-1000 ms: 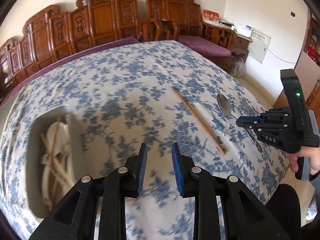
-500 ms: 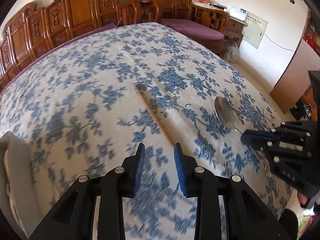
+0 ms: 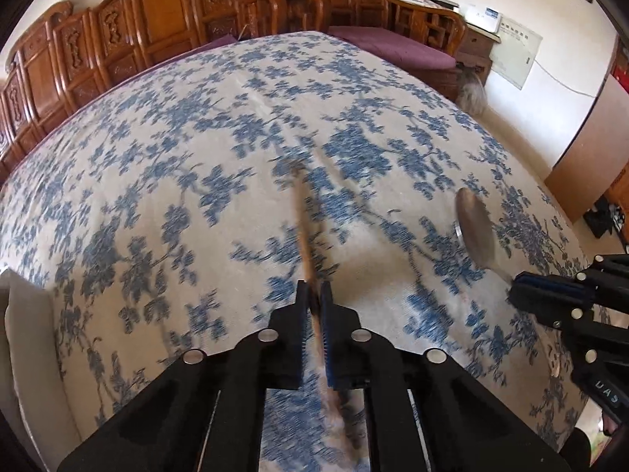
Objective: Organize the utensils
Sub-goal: 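Grasp a wooden chopstick from the cloth with the left tool while the right tool holds the spoon, then carry the chopstick into the grey tray and open the left tool while the right tool holds the spoon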
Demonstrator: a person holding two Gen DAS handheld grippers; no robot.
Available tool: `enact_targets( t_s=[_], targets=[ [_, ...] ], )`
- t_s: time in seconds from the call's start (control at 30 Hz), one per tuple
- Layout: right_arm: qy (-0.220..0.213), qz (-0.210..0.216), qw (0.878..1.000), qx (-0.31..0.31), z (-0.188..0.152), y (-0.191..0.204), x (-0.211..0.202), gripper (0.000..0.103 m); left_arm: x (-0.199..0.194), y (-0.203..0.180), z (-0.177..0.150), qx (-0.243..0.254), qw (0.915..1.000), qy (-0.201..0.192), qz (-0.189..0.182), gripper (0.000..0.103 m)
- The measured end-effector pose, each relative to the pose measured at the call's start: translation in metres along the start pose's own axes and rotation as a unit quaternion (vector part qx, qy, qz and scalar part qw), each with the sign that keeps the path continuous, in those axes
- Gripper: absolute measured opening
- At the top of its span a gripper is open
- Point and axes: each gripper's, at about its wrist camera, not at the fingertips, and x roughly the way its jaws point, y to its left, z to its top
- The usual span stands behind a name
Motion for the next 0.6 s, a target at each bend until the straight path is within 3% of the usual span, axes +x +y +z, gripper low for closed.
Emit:
enact_targets(
  t_s=[0.6],
  targets=[
    [-0.041, 0.017, 0.998, -0.053, 0.036, 0.090, -0.049, 0.007, -0.099, 0.073, -0.031, -0.028, 0.9980, -0.051, 0.023, 0.004]
  ],
)
